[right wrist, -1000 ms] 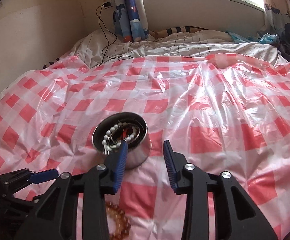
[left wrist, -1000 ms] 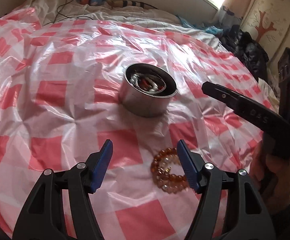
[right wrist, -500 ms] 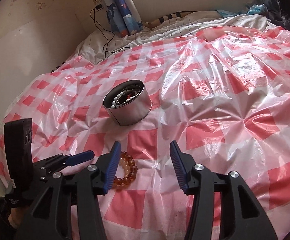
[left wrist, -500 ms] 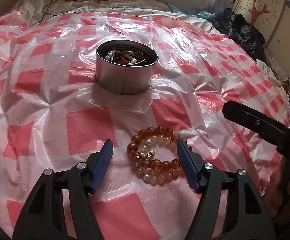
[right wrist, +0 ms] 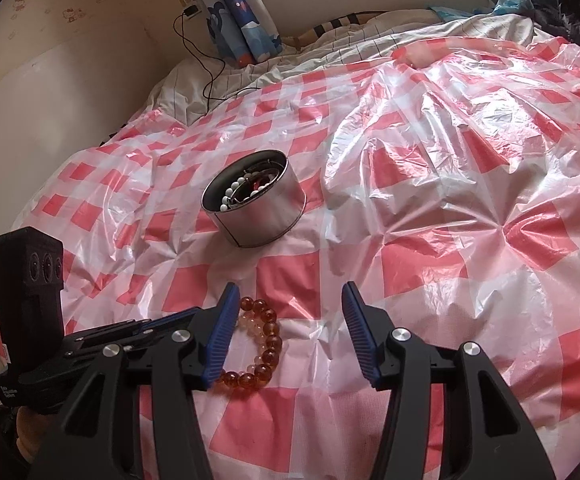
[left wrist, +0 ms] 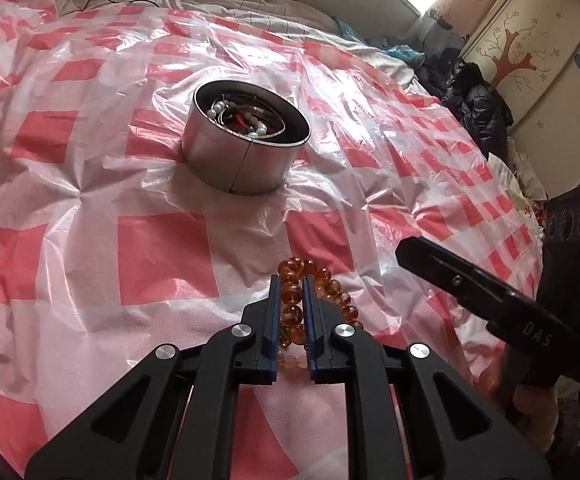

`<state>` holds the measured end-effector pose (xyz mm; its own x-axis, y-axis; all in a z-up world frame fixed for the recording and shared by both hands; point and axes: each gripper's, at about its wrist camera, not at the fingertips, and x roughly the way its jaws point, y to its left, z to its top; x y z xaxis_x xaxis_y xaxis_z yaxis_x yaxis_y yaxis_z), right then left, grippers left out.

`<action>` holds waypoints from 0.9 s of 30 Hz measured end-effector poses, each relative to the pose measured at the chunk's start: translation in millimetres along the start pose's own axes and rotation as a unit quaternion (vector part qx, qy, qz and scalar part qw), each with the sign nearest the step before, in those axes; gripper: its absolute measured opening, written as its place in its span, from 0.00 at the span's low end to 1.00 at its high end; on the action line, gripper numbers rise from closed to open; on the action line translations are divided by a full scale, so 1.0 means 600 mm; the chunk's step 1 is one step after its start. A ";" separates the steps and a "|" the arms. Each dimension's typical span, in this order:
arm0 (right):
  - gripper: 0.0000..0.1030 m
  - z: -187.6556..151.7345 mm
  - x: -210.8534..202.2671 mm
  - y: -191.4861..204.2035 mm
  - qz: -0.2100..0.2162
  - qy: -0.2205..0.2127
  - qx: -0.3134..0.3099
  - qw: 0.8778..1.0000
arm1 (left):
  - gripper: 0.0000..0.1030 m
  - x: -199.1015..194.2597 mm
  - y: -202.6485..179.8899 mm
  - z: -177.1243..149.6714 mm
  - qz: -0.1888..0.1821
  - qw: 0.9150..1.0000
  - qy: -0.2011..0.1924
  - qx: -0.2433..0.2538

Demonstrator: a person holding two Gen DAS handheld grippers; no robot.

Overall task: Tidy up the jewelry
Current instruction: 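Move both grippers down to the amber bead bracelets, then grasp the dark amber bracelet with the left gripper and lift it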

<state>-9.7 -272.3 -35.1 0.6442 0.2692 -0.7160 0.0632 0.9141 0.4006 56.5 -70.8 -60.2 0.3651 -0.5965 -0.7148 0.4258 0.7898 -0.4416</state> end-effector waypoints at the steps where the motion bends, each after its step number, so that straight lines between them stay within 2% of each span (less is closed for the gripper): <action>1: 0.51 0.000 0.000 0.000 0.000 0.000 0.000 1.000 | 0.09 -0.007 0.004 0.003 -0.002 1.000 -0.009 -0.005; 6: 0.52 0.000 0.000 0.001 0.001 0.000 -0.001 1.000 | 0.09 -0.014 0.027 0.014 0.001 0.999 -0.015 -0.031; 10: 0.53 0.000 0.001 0.001 0.001 0.003 -0.001 1.000 | 0.11 -0.006 0.044 0.018 0.026 0.998 -0.006 -0.054; 14: 0.59 0.000 0.001 0.004 0.001 0.003 -0.002 1.000 | 0.44 0.004 0.051 0.015 0.050 0.997 0.003 -0.055; 17: 0.59 -0.002 0.004 0.006 0.003 0.006 -0.005 1.000 | 0.49 0.015 0.037 0.013 0.078 0.997 0.008 -0.024; 20: 0.59 -0.004 0.008 0.009 0.004 0.009 -0.007 1.000 | 0.46 0.026 0.023 0.008 0.099 0.995 0.011 0.008; 21: 0.59 -0.005 0.009 0.009 0.004 0.010 -0.007 1.000 | 0.36 0.028 0.018 0.007 0.103 0.994 0.011 0.017; 22: 0.59 -0.005 0.010 0.009 0.004 0.011 -0.008 1.000 | 0.11 0.032 0.014 0.007 0.104 0.994 0.019 0.028; 25: 0.59 -0.006 0.011 0.010 0.003 0.012 -0.008 1.000 | 0.10 0.033 -0.001 0.002 0.108 0.992 0.027 0.060; 27: 0.59 -0.006 0.011 0.010 0.004 0.012 -0.007 1.000 | 0.10 0.025 -0.007 0.001 0.092 0.993 0.025 0.065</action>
<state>-7.6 -263.9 -39.5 0.6265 0.2834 -0.7261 0.0469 0.9162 0.3980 60.7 -83.0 -69.1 0.4060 -0.4329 -0.8048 0.4600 0.8578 -0.2293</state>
